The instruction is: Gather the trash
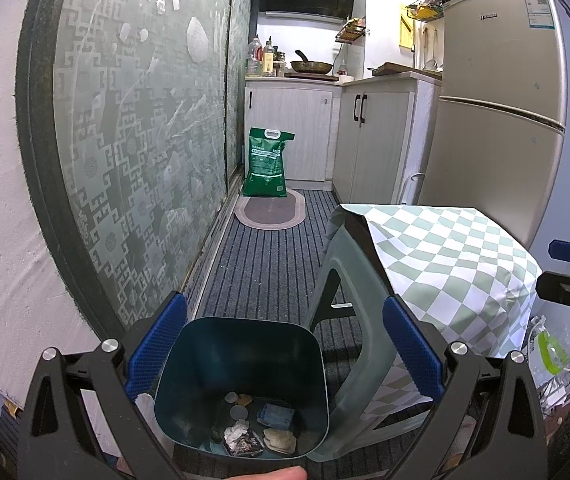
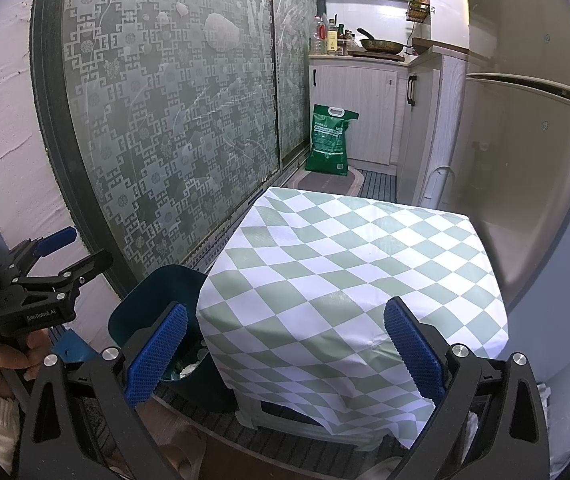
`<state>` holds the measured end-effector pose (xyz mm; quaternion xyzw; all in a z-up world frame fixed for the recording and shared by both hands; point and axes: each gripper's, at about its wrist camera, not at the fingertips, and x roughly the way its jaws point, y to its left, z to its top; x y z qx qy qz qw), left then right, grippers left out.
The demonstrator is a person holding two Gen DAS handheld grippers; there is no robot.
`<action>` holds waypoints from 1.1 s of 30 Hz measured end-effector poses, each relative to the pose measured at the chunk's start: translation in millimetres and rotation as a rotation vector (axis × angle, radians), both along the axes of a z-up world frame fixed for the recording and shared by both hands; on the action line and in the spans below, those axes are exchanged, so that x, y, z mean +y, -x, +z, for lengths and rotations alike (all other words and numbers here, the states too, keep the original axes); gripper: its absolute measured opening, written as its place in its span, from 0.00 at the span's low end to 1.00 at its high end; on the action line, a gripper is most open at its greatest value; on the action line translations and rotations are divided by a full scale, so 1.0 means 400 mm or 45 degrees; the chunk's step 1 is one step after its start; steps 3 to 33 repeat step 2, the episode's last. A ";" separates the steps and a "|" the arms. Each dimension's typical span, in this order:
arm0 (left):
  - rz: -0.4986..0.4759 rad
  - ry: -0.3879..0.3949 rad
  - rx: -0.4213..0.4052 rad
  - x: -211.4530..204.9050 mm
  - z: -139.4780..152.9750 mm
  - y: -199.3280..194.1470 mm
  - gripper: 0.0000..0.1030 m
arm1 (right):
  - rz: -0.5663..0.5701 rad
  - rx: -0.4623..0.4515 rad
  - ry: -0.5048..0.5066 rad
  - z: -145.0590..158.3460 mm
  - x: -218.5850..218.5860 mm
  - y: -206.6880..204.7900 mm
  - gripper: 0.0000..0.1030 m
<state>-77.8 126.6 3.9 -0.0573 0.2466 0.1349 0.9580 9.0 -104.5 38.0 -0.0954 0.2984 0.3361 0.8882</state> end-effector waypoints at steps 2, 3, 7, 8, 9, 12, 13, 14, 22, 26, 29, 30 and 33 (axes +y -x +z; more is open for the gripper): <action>-0.002 -0.005 0.002 0.001 -0.001 -0.001 0.97 | 0.000 0.000 -0.001 -0.001 0.001 0.002 0.97; -0.002 -0.005 0.002 0.001 -0.001 -0.001 0.97 | 0.000 0.000 -0.001 -0.001 0.001 0.002 0.97; -0.002 -0.005 0.002 0.001 -0.001 -0.001 0.97 | 0.000 0.000 -0.001 -0.001 0.001 0.002 0.97; -0.002 -0.005 0.002 0.001 -0.001 -0.001 0.97 | 0.000 0.000 -0.001 -0.001 0.001 0.002 0.97; -0.002 -0.005 0.002 0.001 -0.001 -0.001 0.97 | 0.000 0.000 -0.001 -0.001 0.001 0.002 0.97; -0.002 -0.005 0.002 0.001 -0.001 -0.001 0.97 | 0.000 0.000 -0.001 -0.001 0.001 0.002 0.97; -0.002 -0.005 0.002 0.001 -0.001 -0.001 0.97 | 0.000 0.000 -0.001 -0.001 0.001 0.002 0.97; -0.002 -0.005 0.002 0.001 -0.001 -0.001 0.97 | 0.000 0.000 -0.001 -0.001 0.001 0.002 0.97; -0.002 -0.005 0.002 0.001 -0.001 -0.001 0.97 | 0.000 0.000 -0.001 -0.001 0.001 0.002 0.97; -0.002 -0.005 0.002 0.001 -0.001 -0.001 0.97 | 0.000 0.000 -0.001 -0.001 0.001 0.002 0.97; -0.002 -0.005 0.002 0.001 -0.001 -0.001 0.97 | 0.000 0.000 -0.001 -0.001 0.001 0.002 0.97; -0.002 -0.005 0.002 0.001 -0.001 -0.001 0.97 | 0.000 0.000 -0.001 -0.001 0.001 0.002 0.97; -0.002 -0.005 0.002 0.001 -0.001 -0.001 0.97 | 0.000 0.000 -0.001 -0.001 0.001 0.002 0.97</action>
